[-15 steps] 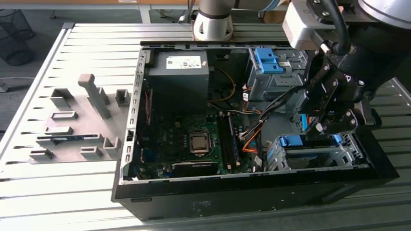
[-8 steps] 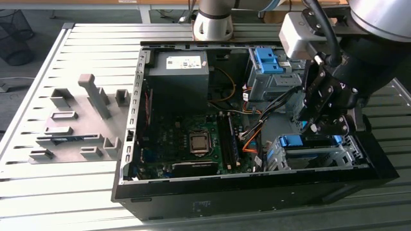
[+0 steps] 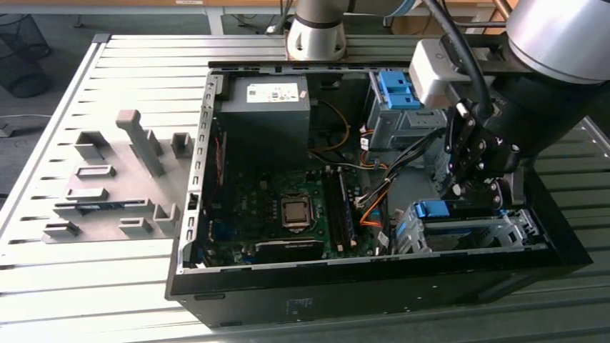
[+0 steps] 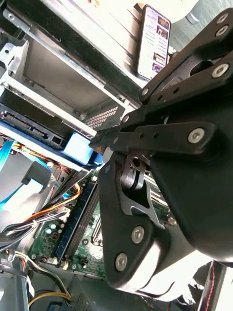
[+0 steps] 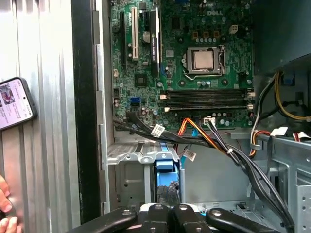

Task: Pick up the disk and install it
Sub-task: 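Insert the disk into the insertion slot, then insert the first disk wire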

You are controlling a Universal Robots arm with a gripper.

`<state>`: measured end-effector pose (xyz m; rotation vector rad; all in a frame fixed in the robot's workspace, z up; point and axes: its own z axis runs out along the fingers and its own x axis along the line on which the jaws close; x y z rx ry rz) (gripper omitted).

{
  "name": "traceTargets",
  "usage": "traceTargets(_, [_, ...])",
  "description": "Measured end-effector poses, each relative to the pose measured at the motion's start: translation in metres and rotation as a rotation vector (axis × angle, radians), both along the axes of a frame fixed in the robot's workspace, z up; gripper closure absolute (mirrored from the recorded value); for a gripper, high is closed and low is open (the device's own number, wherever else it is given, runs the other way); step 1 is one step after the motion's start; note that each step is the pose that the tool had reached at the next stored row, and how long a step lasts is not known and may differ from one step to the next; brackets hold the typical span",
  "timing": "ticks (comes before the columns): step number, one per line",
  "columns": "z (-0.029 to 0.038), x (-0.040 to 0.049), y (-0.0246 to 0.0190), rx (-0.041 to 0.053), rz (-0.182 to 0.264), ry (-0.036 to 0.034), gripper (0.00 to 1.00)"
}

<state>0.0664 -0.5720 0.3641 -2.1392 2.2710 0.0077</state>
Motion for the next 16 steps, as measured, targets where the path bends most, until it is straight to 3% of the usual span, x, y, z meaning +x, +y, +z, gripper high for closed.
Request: traceTargets(16, [-0.0014,0.001,0.0,0.0001,0.0,0.0,0.89])
